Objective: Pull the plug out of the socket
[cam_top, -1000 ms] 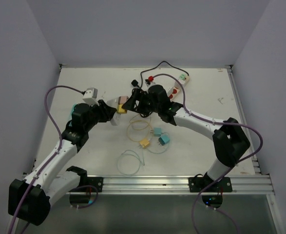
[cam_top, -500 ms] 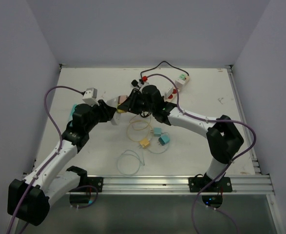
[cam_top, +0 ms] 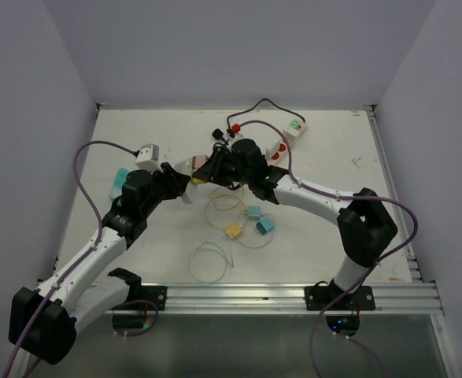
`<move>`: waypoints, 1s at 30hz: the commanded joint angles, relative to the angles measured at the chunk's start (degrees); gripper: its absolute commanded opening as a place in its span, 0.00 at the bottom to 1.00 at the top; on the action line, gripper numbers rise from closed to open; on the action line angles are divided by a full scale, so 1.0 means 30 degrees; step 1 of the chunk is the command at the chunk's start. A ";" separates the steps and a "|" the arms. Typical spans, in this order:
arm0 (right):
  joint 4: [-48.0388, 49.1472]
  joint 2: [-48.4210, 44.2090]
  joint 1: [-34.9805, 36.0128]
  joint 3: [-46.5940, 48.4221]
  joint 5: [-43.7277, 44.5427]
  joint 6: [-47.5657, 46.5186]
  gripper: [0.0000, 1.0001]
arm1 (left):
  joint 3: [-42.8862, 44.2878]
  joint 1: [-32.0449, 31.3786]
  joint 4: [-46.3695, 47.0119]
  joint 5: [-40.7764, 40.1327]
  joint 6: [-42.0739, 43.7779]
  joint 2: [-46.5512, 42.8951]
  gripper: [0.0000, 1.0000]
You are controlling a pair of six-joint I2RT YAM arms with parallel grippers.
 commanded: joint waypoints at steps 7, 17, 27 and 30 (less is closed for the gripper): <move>-0.3410 -0.4307 -0.1446 -0.1849 -0.0291 -0.2242 0.00 | 0.0831 0.0998 -0.0353 -0.8189 0.0347 0.1458 0.00; -0.5463 -0.3730 -0.2443 -0.3283 -0.5904 -0.5171 0.00 | 0.1477 0.0998 0.0612 -0.4976 0.1575 0.1695 0.00; -0.3327 -0.2057 -0.2443 -0.6593 -0.7032 -0.5876 0.10 | 0.1682 0.0969 0.2723 0.3176 0.3569 0.1724 0.00; -0.3034 -0.1618 -0.2443 -0.7004 -0.6504 -0.5848 0.21 | 0.1740 0.0969 0.2723 0.3851 0.3656 0.1636 0.00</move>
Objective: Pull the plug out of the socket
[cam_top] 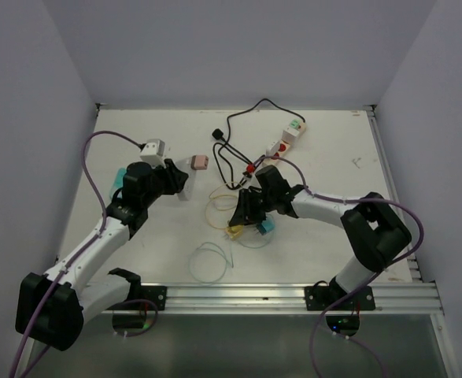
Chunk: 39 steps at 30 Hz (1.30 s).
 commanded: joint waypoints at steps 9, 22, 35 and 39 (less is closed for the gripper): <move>-0.0127 -0.2662 0.0005 -0.0699 0.5220 -0.0280 0.72 | 0.0815 -0.0015 0.1905 0.2857 0.0940 -0.1114 0.00; 0.4963 -0.4221 0.0063 0.1495 0.6751 0.3087 0.82 | 0.0550 -0.0044 0.1847 0.4379 0.0970 -0.2052 0.00; 0.6167 -0.0062 0.0825 0.5891 0.6839 0.4758 0.79 | 0.0550 -0.0044 0.1730 0.4909 0.1175 -0.2287 0.00; 0.6198 0.0555 0.1117 0.6448 0.6575 0.4847 0.73 | 0.0463 -0.0044 0.1612 0.4704 0.1233 -0.2374 0.00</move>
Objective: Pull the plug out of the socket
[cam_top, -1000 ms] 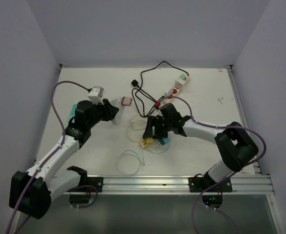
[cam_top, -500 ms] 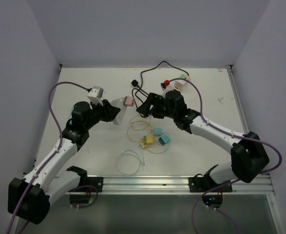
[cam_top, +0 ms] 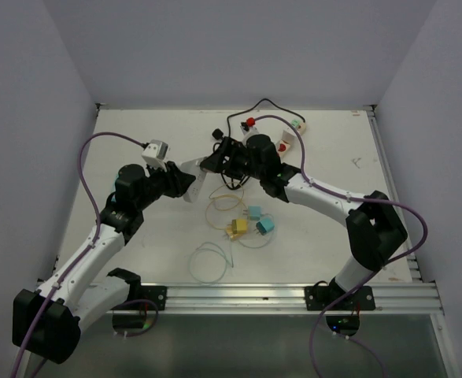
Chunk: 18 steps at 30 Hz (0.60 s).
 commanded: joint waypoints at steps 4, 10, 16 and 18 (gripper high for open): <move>0.0703 0.0573 0.0426 0.1183 0.0141 0.0556 0.61 | 0.0178 -0.0022 0.1628 -0.0208 0.0249 -0.0597 0.00; 0.0761 0.0047 0.0427 0.0626 0.0023 0.0791 0.21 | 0.0001 -0.0022 0.1483 -0.2427 0.0045 -0.0334 0.00; -0.0380 -0.1065 0.0427 0.0042 0.0170 0.0791 0.00 | -0.0438 -0.0022 0.0546 -0.7198 -0.0951 -0.0041 0.00; -0.0965 -0.1476 0.0397 -0.0106 0.0257 0.0850 0.00 | -0.0612 -0.0022 0.0165 -0.8436 -0.1302 0.0046 0.00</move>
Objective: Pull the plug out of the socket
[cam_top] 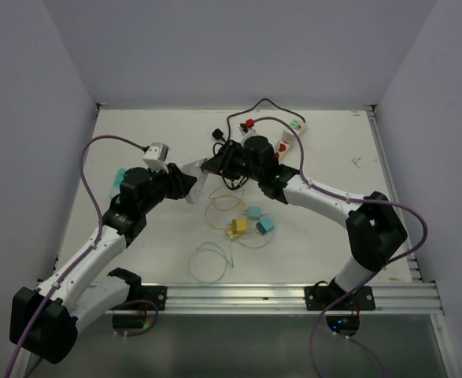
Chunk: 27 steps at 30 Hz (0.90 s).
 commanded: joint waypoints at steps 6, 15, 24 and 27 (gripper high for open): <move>-0.3293 -0.3547 -0.0222 -0.0844 0.0492 -0.0842 0.00 | -0.0433 0.0583 -0.1814 -1.0816 -0.2316 0.0952 0.00; -0.5463 -0.5511 -0.0895 -0.2629 -0.0618 -0.3125 0.00 | 0.0357 0.0641 -0.1383 -1.0617 -0.2642 0.2388 0.00; -0.5843 -0.6186 -0.1863 -0.7493 -0.3549 -0.5177 0.00 | 0.2203 0.2836 0.0725 -0.4589 -0.3021 0.6518 0.00; -0.5728 -0.6127 -0.2068 -0.8431 -0.3696 -0.5355 0.00 | 0.2964 0.3949 0.1312 -0.3236 -0.3401 0.8100 0.00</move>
